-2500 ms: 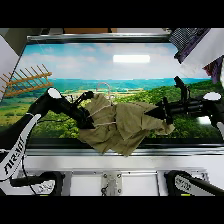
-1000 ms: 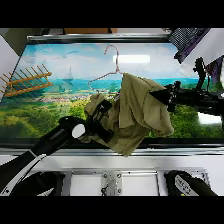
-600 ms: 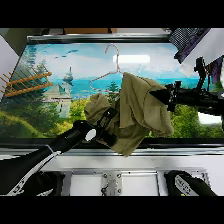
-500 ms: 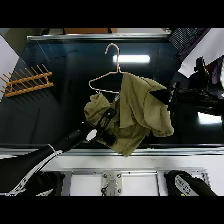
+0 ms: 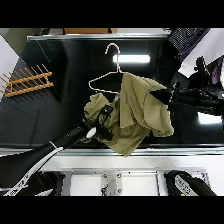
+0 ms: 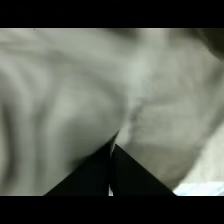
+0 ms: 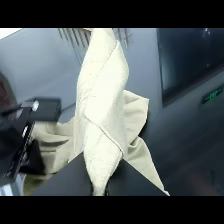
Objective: Fold the clothes and pants, and hang the long-sleeved shirts on hangers.
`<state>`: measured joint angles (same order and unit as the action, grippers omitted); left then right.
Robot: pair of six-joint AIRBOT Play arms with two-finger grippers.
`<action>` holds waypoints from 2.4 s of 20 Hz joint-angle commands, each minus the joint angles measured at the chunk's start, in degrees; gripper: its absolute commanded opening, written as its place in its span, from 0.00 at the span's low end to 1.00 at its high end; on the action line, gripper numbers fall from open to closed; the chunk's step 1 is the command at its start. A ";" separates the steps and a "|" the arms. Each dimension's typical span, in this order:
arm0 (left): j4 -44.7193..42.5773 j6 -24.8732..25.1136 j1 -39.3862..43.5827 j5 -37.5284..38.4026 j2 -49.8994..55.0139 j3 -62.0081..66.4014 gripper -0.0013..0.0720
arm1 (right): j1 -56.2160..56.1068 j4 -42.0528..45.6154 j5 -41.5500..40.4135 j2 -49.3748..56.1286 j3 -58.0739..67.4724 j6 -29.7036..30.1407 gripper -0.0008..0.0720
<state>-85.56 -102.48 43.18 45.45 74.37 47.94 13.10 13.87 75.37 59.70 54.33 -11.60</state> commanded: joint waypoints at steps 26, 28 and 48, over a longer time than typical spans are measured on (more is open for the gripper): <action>-0.48 4.72 -32.59 8.81 -8.28 21.33 0.04 | 0.00 10.80 7.63 -11.61 0.04 -20.13 0.02; -0.50 4.81 -32.59 9.05 -9.70 24.30 0.04 | 0.00 11.10 7.58 -11.58 0.04 -20.13 0.02; -16.98 -17.20 15.50 10.49 -39.01 8.79 0.04 | -20.83 -3.76 -26.16 -12.90 0.07 -19.34 0.02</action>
<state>-100.64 -114.76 50.41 56.64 36.69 61.32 -4.54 12.75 54.57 46.83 54.33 -31.53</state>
